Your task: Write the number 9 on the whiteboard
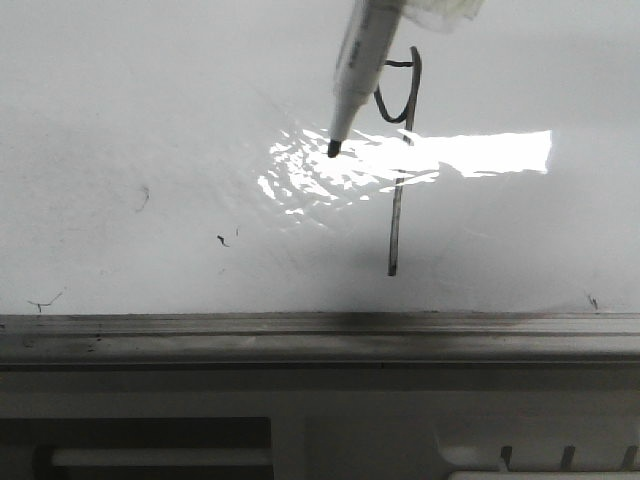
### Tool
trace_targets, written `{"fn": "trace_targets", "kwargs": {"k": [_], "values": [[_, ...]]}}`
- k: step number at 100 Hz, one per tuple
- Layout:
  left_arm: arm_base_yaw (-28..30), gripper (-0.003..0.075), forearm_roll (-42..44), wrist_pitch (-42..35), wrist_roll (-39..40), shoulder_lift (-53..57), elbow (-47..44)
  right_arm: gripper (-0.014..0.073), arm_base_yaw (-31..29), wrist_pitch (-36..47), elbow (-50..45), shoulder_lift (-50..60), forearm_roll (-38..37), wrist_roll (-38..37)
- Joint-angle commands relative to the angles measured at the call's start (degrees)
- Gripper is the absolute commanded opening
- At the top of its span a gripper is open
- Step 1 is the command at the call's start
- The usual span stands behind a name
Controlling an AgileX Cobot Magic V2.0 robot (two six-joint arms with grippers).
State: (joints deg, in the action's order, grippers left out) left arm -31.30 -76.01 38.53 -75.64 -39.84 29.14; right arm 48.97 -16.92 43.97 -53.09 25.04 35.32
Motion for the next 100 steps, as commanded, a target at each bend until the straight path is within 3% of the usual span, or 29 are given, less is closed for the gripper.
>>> {"fn": "trace_targets", "kwargs": {"k": [1, 17, 37, 64, 90, 100], "values": [[-0.4, 0.0391, -13.9, 3.9, -11.7, -4.9, 1.4, -0.0069, 1.8, 1.1, 2.8, 0.1, -0.1, 0.8], [-0.4, 0.0391, -20.6, 11.5, -23.5, -13.1, 2.0, -0.0069, 5.2, 1.3, 2.8, 0.0, -0.1, 2.5], [-0.4, 0.0391, -20.6, 20.9, -24.3, -20.5, 4.7, -0.0069, 5.9, 1.7, 2.8, -0.4, -0.1, 2.7], [-1.0, 0.0389, -20.5, 22.0, -24.3, -24.4, 5.8, -0.0069, 7.3, 1.3, 2.8, -2.0, 0.3, 2.7], [-6.8, 0.0386, -18.8, 18.8, -24.3, -25.9, 5.8, -0.0069, 9.3, 1.8, 2.8, -4.0, 0.5, 2.7], [-8.2, 0.0328, -19.3, 16.2, -24.3, -26.0, 5.8, -0.0069, 9.3, 1.8, 2.8, -4.0, 1.8, 2.7]]}}
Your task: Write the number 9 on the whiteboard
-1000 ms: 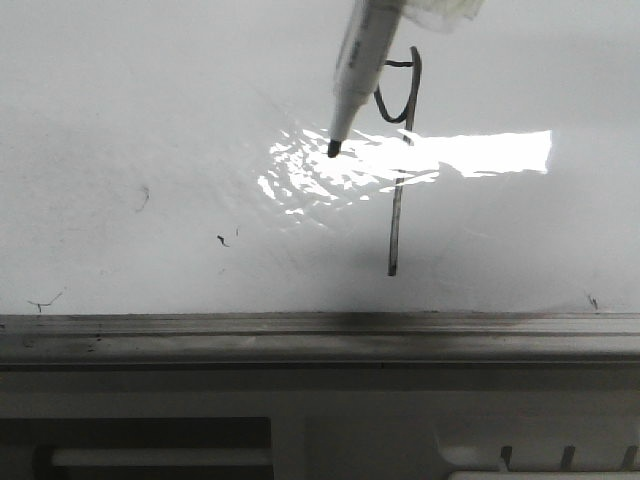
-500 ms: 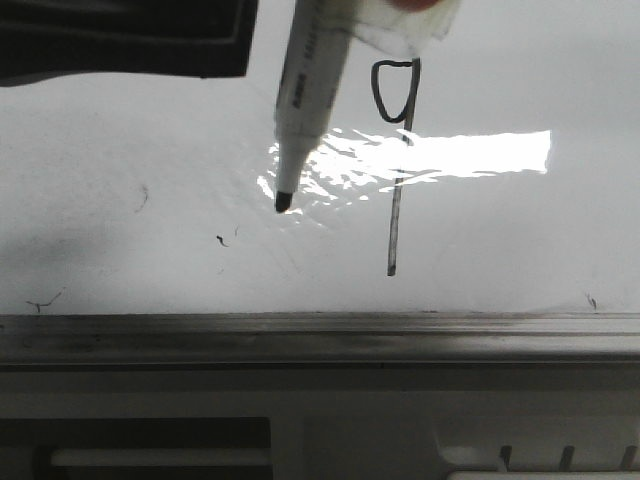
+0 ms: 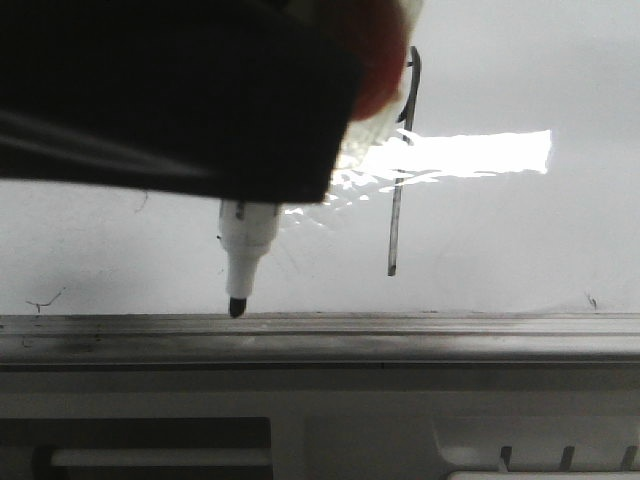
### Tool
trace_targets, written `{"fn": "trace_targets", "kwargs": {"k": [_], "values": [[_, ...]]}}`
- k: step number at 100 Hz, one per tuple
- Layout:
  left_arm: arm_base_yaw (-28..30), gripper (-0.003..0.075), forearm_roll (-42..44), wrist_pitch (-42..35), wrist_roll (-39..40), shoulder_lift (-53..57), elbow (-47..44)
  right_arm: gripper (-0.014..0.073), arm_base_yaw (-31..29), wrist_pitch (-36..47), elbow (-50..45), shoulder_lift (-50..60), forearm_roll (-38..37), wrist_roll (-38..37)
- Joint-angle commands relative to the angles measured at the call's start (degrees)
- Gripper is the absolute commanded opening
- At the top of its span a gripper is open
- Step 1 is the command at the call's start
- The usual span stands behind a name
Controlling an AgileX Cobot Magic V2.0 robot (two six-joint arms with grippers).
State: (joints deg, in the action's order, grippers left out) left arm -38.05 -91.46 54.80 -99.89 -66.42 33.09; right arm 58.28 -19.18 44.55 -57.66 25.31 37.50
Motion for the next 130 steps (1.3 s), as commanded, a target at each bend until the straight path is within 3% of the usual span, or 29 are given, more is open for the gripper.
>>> {"fn": "trace_targets", "kwargs": {"k": [1, 20, 49, 56, 70, 75, 81, 91, 101, 108, 119, 130], "values": [[-1.4, 0.0311, -3.8, -0.1, 0.0, 0.6, 1.8, -0.0069, 0.0, 4.1, 2.2, 0.6, 1.7, 0.5], [-1.7, -0.0022, -3.3, -0.3, 0.0, 0.3, 1.8, -0.0069, 0.0, 4.1, 2.2, 0.6, 3.9, 0.5], [-1.7, -0.0018, -3.1, 1.0, 0.2, 0.3, 1.8, -0.0031, 0.0, 2.5, 2.2, 0.6, 5.8, 0.5], [-1.7, -0.0018, -3.1, 2.6, 0.3, 0.3, 1.8, 0.0079, 0.0, 2.4, 2.2, 0.6, 5.8, 0.5], [-1.7, -0.0019, -3.1, 5.4, 0.3, 0.3, 1.6, 0.0497, -0.2, 3.8, 2.2, 1.8, 5.9, 0.5], [-1.7, -0.0019, -3.1, 5.9, 0.3, 0.3, 0.9, 0.0590, -0.3, 4.6, 2.2, 2.9, 5.9, 0.5], [-1.7, -0.0019, -3.1, 5.9, 0.3, 0.3, -0.1, 0.0627, -0.2, 6.6, 2.2, 4.9, 5.9, 0.5], [-1.7, -0.0019, -3.5, 5.7, 0.3, 0.3, -2.4, 0.0594, -0.2, 10.8, 2.2, 8.3, 5.9, 0.5], [-1.6, -0.0019, -3.9, 4.9, 0.3, 0.3, -3.6, 0.0456, -0.2, 14.6, 2.2, 12.9, 5.9, 0.5], [-1.6, -0.0019, -4.1, 4.1, 0.3, 0.3, -3.7, 0.0287, -0.2, 15.3, 2.2, 15.1, 5.9, 0.5], [-1.6, -0.0019, -6.3, 2.2, 0.3, 0.3, -3.7, -0.0067, -0.2, 14.6, 2.2, 17.9, 5.9, 0.5], [-1.7, -0.0019, -13.9, -7.6, 3.1, 0.3, -3.3, -0.0062, -0.2, 13.5, 2.1, 19.1, 5.9, 0.5]]}}
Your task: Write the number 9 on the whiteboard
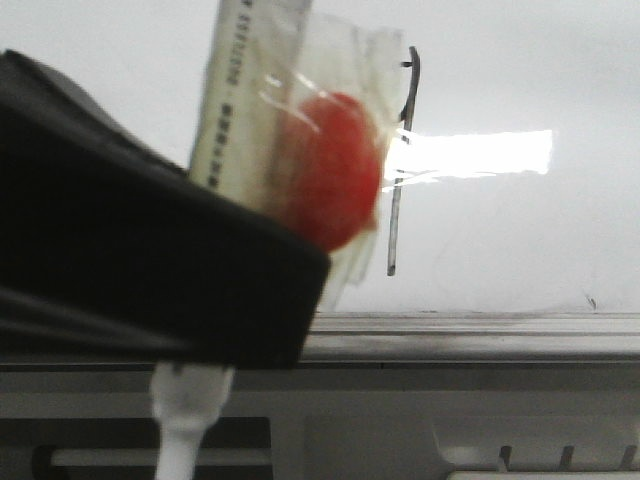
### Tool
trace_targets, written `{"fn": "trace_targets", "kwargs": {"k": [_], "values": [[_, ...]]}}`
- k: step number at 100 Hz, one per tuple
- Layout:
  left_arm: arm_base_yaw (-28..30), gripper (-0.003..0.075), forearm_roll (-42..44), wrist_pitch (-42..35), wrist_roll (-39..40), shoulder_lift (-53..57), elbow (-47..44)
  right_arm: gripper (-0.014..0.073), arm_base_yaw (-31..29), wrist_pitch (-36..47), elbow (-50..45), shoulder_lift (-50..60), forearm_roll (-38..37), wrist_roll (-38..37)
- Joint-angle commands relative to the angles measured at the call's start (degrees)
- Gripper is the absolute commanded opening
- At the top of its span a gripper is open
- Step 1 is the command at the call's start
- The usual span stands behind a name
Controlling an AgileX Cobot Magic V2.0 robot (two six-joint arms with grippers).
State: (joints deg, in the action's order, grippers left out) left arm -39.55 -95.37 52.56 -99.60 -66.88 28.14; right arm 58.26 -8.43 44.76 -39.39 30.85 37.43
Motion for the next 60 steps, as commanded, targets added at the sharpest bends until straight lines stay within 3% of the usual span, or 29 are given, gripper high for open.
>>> {"fn": "trace_targets", "kwargs": {"k": [1, 23, 37, 45, 60], "values": [[-0.3, -0.0019, -11.1, -7.2, 3.1, 0.7, 1.7, -0.0062, -0.2, 2.7, 1.9, 0.9, 0.3, 0.6], [-6.7, -0.0019, -6.6, -40.8, 20.4, 0.7, 10.1, -0.0062, -0.2, 0.7, 1.8, 0.9, 0.3, 0.6], [-13.2, -0.0019, -7.6, -59.7, 22.3, 0.4, 12.1, -0.0062, -0.2, 0.7, 1.8, 0.8, 0.3, 0.6], [-14.8, -0.0019, -10.8, -64.6, 22.2, -0.5, 12.1, -0.0062, -0.2, 0.7, 1.8, 0.8, 0.3, 0.5], [-14.8, -0.0019, -11.3, -65.5, 22.2, -2.6, 12.2, -0.0062, -0.2, 0.8, 1.8, 0.8, 1.1, 0.5]]}}
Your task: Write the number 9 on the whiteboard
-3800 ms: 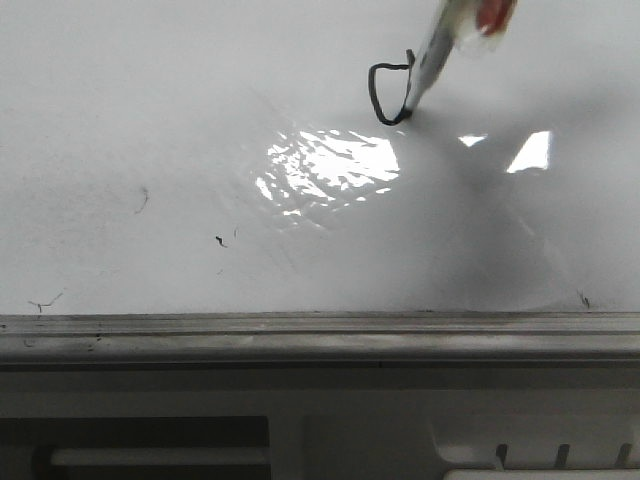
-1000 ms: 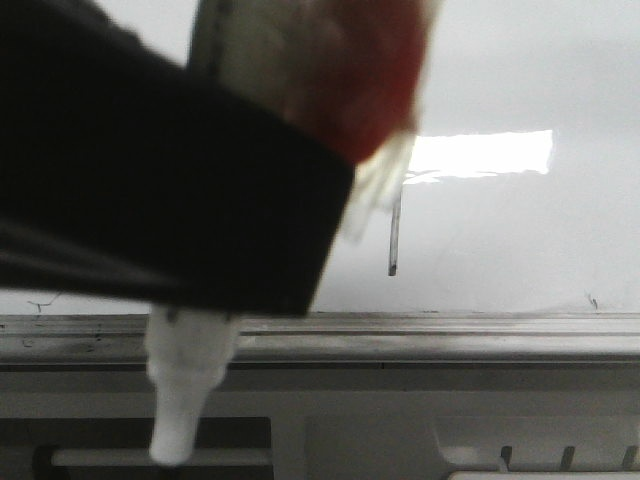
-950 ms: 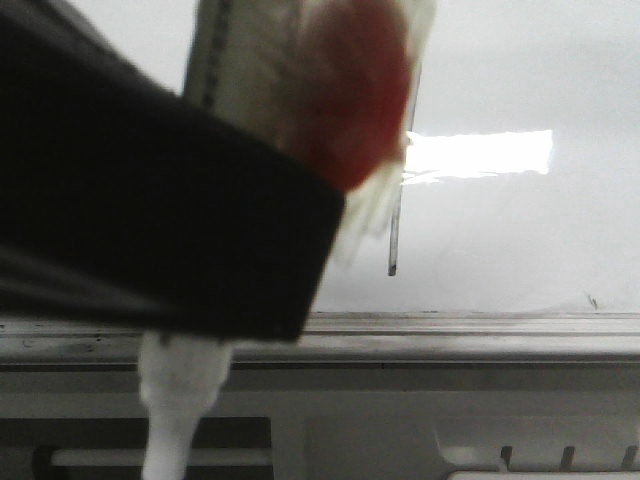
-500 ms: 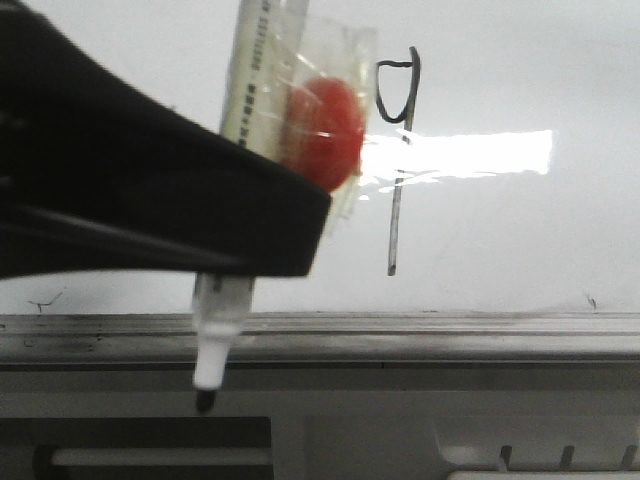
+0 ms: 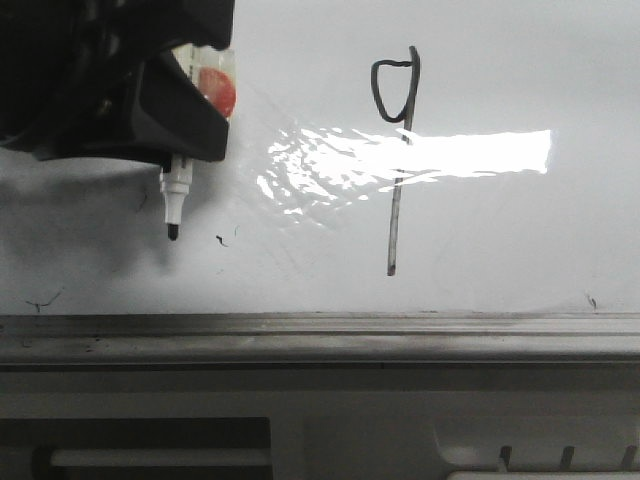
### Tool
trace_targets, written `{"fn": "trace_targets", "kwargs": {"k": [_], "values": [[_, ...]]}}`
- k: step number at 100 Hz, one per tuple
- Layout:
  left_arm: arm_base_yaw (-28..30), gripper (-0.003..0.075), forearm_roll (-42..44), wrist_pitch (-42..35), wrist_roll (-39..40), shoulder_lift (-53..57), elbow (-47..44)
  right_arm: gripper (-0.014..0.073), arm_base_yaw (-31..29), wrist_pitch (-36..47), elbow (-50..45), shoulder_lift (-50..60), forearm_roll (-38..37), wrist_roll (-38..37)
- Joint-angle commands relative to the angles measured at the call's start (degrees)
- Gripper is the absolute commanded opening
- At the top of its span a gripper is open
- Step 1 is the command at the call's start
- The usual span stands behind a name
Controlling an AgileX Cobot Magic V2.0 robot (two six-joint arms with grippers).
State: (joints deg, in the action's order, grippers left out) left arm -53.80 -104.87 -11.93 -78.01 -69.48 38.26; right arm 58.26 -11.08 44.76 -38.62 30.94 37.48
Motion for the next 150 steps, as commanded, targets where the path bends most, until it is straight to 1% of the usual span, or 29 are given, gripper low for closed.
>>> {"fn": "trace_targets", "kwargs": {"k": [1, 31, 49, 78, 100, 104, 109, 116, 121, 126, 131, 150], "values": [[-0.6, -0.0019, -1.8, -1.1, 0.6, -0.1, 2.0, -0.0062, -0.2, 3.5, 1.8, 0.0, 1.0, 0.4], [-0.6, -0.0019, -1.8, -4.8, 0.6, -1.9, 2.0, -0.0062, -0.2, 3.5, 1.8, -0.1, 3.5, 0.3], [-0.6, -0.0019, -1.8, -9.8, 0.6, -2.0, 2.0, -0.0062, -0.2, 3.4, 1.8, -0.1, 3.6, 0.3], [-0.6, -0.0019, -1.2, -9.5, 0.6, -2.0, 4.0, -0.0062, -0.2, 2.6, 1.4, -0.1, 3.6, 0.3], [-0.6, -0.0013, -0.3, -11.4, 0.6, -2.9, 4.2, -0.0062, -0.2, 2.5, 1.0, -0.1, 3.6, 0.3], [-0.6, 0.0006, -0.3, -11.4, 0.6, -3.0, 4.2, -0.0063, -0.2, 2.5, 1.0, -0.1, 3.6, 0.3], [-0.6, 0.0062, -0.3, -11.4, 0.6, -3.2, 4.2, -0.0062, -0.2, 2.6, 0.8, -0.1, 3.6, 0.3], [-0.6, 0.0184, -0.3, -11.8, 0.6, -3.3, 4.2, -0.0062, -0.2, 2.6, 0.5, -0.1, 3.6, 0.3], [-0.6, 0.0285, -0.3, -12.1, 0.6, -3.6, 4.2, -0.0062, -0.2, 2.6, 0.2, -0.1, 3.6, 0.3], [-0.6, 0.0344, -0.3, -12.1, 0.6, -3.7, 4.2, -0.0062, -0.2, 2.5, 0.2, -0.1, 3.6, 0.3], [-0.6, 0.0368, -0.4, -12.1, 0.6, -3.7, 4.2, -0.0062, -0.2, 2.5, 0.1, -0.1, 3.6, 0.3], [-0.6, 0.0383, -0.4, -12.1, 0.6, -2.8, 4.2, -0.0062, -0.2, 2.6, 0.1, -0.1, 3.6, 0.3]]}}
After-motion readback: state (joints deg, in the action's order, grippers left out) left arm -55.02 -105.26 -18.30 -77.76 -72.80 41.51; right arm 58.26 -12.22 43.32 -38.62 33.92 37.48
